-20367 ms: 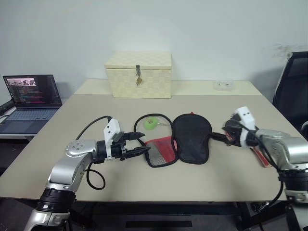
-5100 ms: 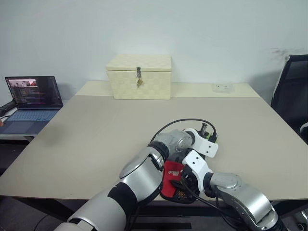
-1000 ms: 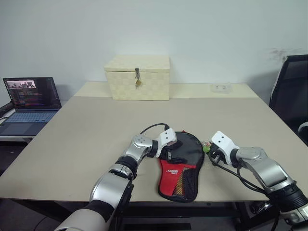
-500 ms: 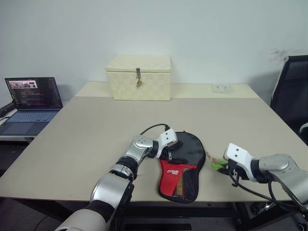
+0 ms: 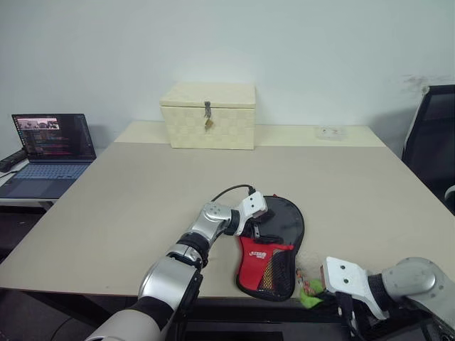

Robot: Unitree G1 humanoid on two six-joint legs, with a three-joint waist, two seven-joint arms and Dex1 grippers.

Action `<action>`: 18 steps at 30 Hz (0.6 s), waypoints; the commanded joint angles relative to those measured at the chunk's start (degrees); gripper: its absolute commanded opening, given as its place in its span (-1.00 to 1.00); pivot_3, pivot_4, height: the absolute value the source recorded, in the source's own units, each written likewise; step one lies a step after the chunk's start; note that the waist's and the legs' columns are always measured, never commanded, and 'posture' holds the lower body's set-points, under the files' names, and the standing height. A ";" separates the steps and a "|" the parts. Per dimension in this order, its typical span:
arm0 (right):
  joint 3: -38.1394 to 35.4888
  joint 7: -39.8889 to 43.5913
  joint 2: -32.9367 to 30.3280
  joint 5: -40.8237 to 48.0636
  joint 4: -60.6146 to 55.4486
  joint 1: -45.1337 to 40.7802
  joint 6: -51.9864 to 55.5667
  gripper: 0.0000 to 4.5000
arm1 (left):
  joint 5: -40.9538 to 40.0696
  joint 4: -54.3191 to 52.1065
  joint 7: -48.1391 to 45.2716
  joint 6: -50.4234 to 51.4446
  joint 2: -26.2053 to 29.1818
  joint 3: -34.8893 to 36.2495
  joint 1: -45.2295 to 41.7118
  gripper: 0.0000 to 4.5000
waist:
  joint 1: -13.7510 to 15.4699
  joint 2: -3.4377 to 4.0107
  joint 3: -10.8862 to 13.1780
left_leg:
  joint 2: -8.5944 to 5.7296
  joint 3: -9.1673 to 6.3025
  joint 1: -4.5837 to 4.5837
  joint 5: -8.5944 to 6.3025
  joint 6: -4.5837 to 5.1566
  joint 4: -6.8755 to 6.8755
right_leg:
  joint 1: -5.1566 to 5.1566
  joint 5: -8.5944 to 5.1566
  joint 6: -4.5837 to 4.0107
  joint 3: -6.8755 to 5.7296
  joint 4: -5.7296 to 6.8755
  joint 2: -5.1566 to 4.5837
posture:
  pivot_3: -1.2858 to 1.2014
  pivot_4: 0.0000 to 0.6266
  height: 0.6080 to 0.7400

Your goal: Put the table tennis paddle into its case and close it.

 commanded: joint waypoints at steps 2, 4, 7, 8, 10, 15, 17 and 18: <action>1.81 1.45 -0.32 3.82 -5.28 0.16 1.11 -0.99 | 2.38 1.72 1.71 1.34 -1.43 -1.90 0.34 1.00 | 0.01 0.00 0.00 | -0.01 0.00 0.00 0.00 0.00 0.00 | 0.01 0.01 0.02 0.00 -0.01 -0.01 | 0.03 -0.52 1.00; 3.03 1.13 -0.08 4.49 -6.57 0.20 1.42 -0.99 | 2.72 1.74 1.70 1.36 -1.57 -2.23 0.35 1.00 | 0.00 0.00 0.00 | -0.01 0.01 0.01 0.00 0.00 0.01 | 0.01 0.02 0.03 0.01 -0.01 -0.02 | 0.03 -0.52 1.00; 4.18 0.65 0.23 5.88 -8.66 0.52 2.23 -0.99 | 3.17 1.86 2.31 1.55 -1.91 -2.61 0.08 1.00 | 0.00 0.00 0.00 | -0.01 0.00 0.01 0.00 0.00 0.01 | 0.01 0.01 0.03 -0.01 -0.01 0.00 | 0.03 -0.52 1.00; 4.45 0.53 0.36 6.36 -9.21 0.50 2.51 -0.99 | 3.36 1.92 2.60 1.59 -2.03 -2.75 -0.03 1.00 | 0.00 -0.01 0.00 | -0.01 0.00 0.01 0.00 0.00 0.01 | 0.01 0.01 0.03 0.00 -0.01 -0.01 | 0.03 -0.52 1.00; 4.96 -0.14 0.79 6.89 -9.66 0.07 3.08 -0.99 | 3.61 2.02 3.00 1.68 -2.32 -2.91 -0.28 1.00 | 0.00 -0.02 -0.01 | -0.01 0.02 0.01 0.00 0.00 0.01 | 0.01 0.01 0.03 0.01 -0.01 -0.01 | 0.03 -0.52 1.00; 6.12 -2.66 2.39 5.44 -7.57 -2.33 3.71 -0.99 | 3.86 1.98 3.32 1.44 -2.57 -3.01 -0.25 1.00 | -0.01 -0.02 -0.01 | 0.00 0.01 0.03 0.00 0.00 0.01 | 0.02 0.01 0.03 0.01 -0.01 -0.01 | 0.03 -0.52 1.00; 5.62 -3.45 3.37 6.10 -6.44 -4.13 4.90 -0.88 | 3.73 1.83 3.18 1.28 -2.31 -2.85 -0.06 1.00 | -0.01 -0.02 -0.01 | 0.00 0.02 0.04 0.00 0.00 0.02 | 0.02 0.01 0.03 0.01 0.00 -0.01 | 0.03 -0.52 1.00; 5.17 -3.33 3.66 6.72 -5.88 -5.06 5.40 -0.77 | 3.60 1.78 3.24 1.23 -2.13 -2.69 0.08 1.00 | -0.01 -0.02 -0.01 | 0.01 0.02 0.04 0.00 0.00 0.02 | 0.02 0.02 0.03 0.01 0.00 -0.01 | 0.03 -0.52 1.00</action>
